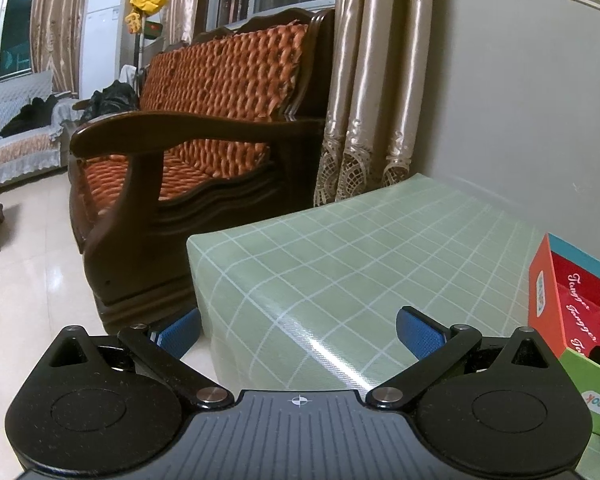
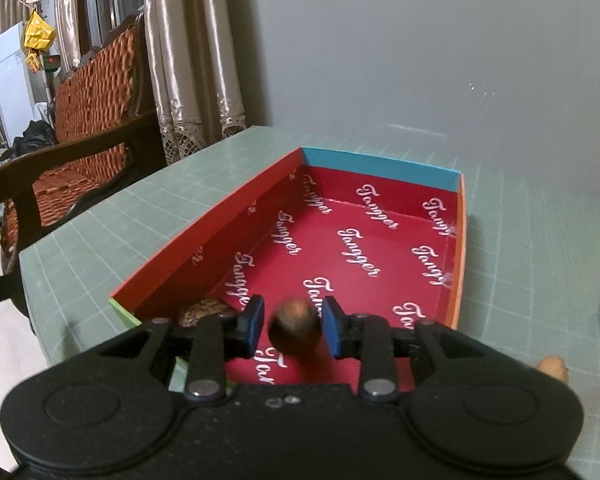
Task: Organize fruits
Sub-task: 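Carry the brown fruit into the red box and open the right gripper, then move the left tool back toward the small tan fruit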
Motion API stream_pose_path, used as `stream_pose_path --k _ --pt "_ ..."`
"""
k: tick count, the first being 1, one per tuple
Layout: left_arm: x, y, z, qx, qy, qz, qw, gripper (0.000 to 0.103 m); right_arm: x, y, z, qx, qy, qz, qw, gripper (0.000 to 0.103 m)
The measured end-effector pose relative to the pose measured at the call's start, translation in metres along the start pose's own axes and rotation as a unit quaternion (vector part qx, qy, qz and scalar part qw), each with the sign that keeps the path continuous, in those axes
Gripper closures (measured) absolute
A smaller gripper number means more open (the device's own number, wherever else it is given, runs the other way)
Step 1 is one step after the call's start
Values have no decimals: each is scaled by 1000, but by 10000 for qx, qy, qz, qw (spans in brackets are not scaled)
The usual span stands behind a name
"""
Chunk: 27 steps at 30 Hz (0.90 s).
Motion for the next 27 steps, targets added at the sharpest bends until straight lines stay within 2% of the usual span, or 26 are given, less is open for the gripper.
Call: stream_pose_path --k 5,10,13,14,15,19,24,27 --pt "0 2 -1 -21 -4 12 10000 0 1 -1 -4 156 72 130 9998 70" --pt "0 11 -3 -101 -1 82 9999 0 8 6 -24 151 388 263 9988 66" --pt "0 20 -8 -121 82 202 9997 0 12 14 -40 56 594 283 9978 51" --pt "0 23 -10 -131 116 242 9996 0 13 18 -46 0 675 300 9973 40" --pt "0 27 -13 -151 151 298 9993 0 13 23 -52 -79 770 309 9965 35" --pt "-2 45 -23 -251 289 531 9979 0 11 41 -76 -392 1009 273 9937 36" --pt "-4 69 -35 -391 370 719 9960 0 1 66 -103 -871 1194 237 9887 24" --pt "-6 83 -42 -483 430 813 9946 0 -8 83 -115 -1117 1263 278 9853 22"
Point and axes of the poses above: each gripper's, at about its wrist camera, not at the fingertips, and z roughly the way its jaws point, y to its right, x to its top, the point moved 5 cm from there along z, roughly the way its jaws point, and after that the axes turned 7 degrees about x, right-handed, at the moved point
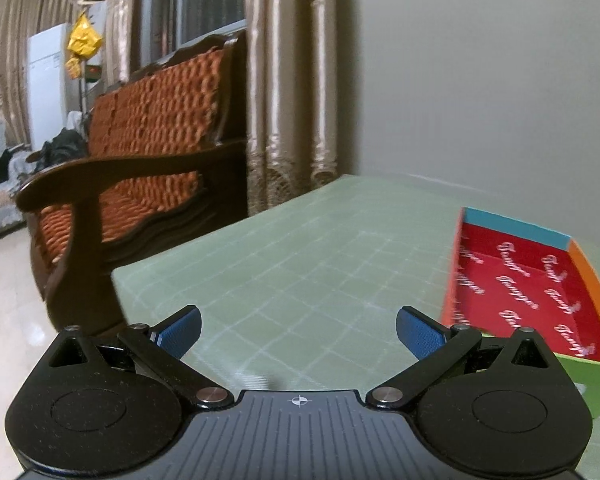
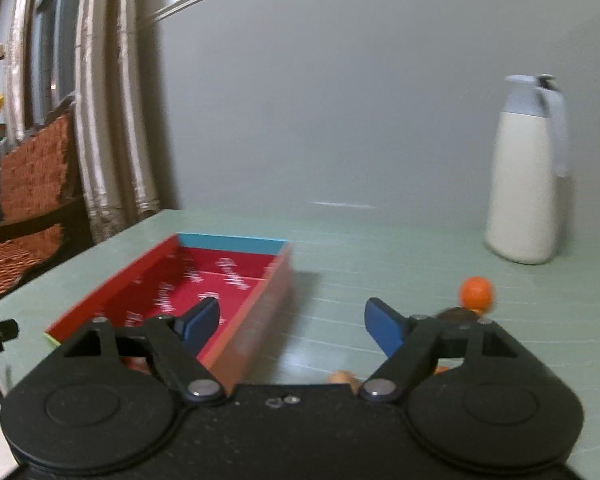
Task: Organize fruits
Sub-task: 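Move the left tool back toward the small tan fruit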
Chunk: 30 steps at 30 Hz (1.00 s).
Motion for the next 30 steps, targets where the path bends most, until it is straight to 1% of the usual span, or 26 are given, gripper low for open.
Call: stream_pose_path --k 3,6,11,15,19,23,27,30 --pt "0 21 -12 -131 198 185 9995 0 -5 24 -9 -272 90 78 9996 18" --pt "-1 45 -24 -280 405 468 9977 0 -10 53 -16 -668 208 175 9974 16" --pt "-4 81 -41 -518 593 824 9935 0 -22 100 -30 -1187 393 602 9903 15" --pt "-5 105 -55 -700 745 959 9901 0 -35 129 -39 -1406 440 981 9842 14" --pt "-6 130 -69 -893 932 1091 9856 0 -42 150 -52 -1660 480 1099 9788 14" --pt "-10 153 -84 -1178 1070 1268 9791 0 -46 167 -67 -1825 583 1223 9738 9" --pt "-15 180 -102 -1482 1297 1511 9687 0 -52 180 -82 -1937 600 1335 9701 9" --pt "-20 200 -112 -1757 1319 1638 9617 0 -56 187 -91 -2032 601 1382 9675 9"
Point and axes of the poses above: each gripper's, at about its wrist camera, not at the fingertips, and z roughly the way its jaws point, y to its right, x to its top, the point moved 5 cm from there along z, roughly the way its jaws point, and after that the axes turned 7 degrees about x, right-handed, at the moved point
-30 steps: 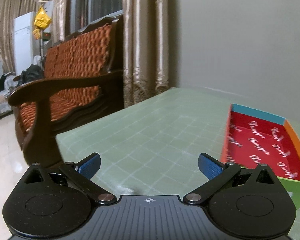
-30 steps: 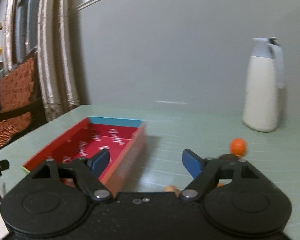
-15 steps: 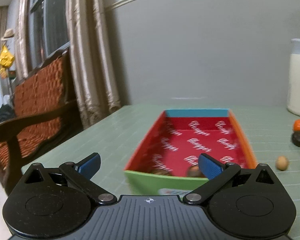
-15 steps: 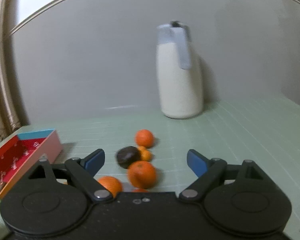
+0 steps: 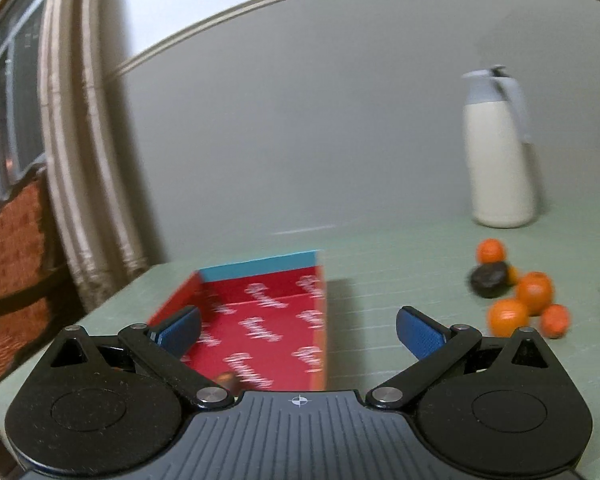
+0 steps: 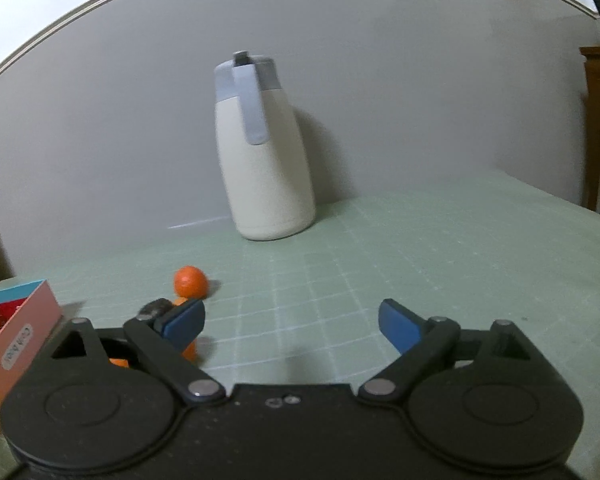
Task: Organize fruits
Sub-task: 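Move the left tool back toward the small tan fruit, then grasp the small tan round fruit with the left gripper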
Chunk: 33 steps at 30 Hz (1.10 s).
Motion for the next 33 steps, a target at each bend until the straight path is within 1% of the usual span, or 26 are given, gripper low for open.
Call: stream_pose_path --k 6,11,15,18,20,23,24,25,28,30,33 --pt "4 37 -4 -400 100 249 9988 0 -1 20 -9 -157 23 70 9998 9" --pt "2 56 4 -603 -127 356 9975 1 -3 38 -15 -290 30 162 9994 9" --pt "0 64 14 -676 -306 344 9966 1 -1 54 -21 -459 153 263 9985 9" --pt "-2 69 20 -781 -494 363 9951 16 -1 65 -25 -580 224 354 9974 9" --pt "-5 71 27 -843 -672 311 9937 18 -2 72 -27 -631 223 400 9970 9" --pt "-7 72 34 -885 -805 255 9925 20 -3 80 -30 -697 227 438 9963 9" --pt "-7 73 36 -897 -837 258 9921 23 -4 82 -32 -721 237 445 9961 9" --pt "-8 74 39 -924 -880 274 9915 28 -4 84 -34 -744 242 451 9959 9" --pt "-12 78 48 -1048 -1095 262 9881 39 -6 93 -38 -797 241 487 9953 9" --pt "-14 80 51 -1093 -1193 223 9866 40 -7 99 -40 -828 223 541 9949 9" --pt "-14 82 52 -1124 -1217 199 9860 40 -8 104 -40 -855 227 604 9942 9"
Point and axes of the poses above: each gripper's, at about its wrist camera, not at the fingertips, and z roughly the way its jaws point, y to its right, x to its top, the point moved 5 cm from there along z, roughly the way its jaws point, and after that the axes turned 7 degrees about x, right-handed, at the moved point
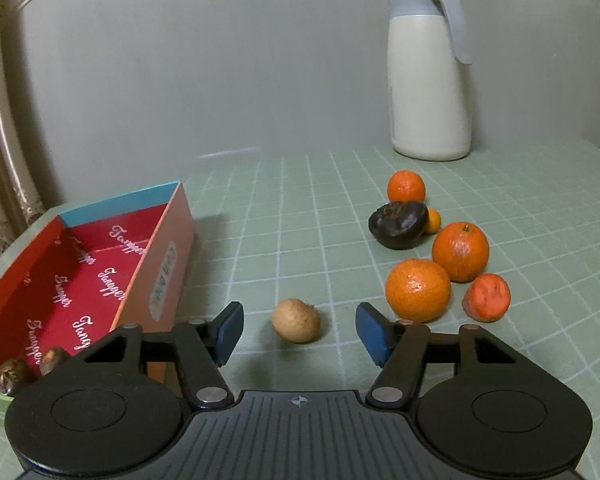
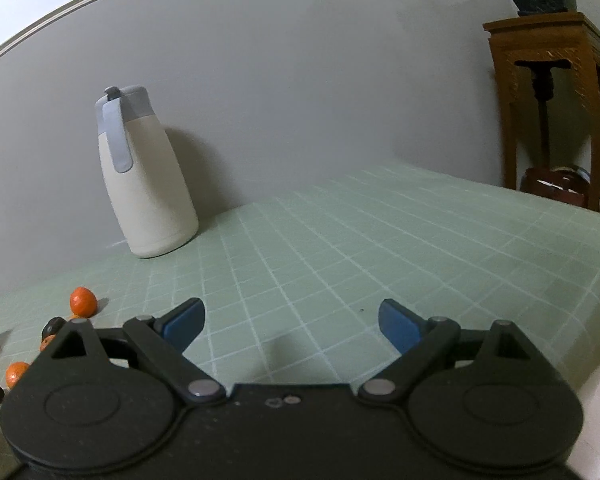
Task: Organize fruits
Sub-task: 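Grasp the small tan round fruit with the left gripper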
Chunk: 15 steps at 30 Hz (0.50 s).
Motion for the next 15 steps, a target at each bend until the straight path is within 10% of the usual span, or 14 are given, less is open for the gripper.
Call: stream_pose_path --k 15 --pt "2 7 11 -260 -249 -75 9993 53 0 1 1 -20 -40 -13 10000 9"
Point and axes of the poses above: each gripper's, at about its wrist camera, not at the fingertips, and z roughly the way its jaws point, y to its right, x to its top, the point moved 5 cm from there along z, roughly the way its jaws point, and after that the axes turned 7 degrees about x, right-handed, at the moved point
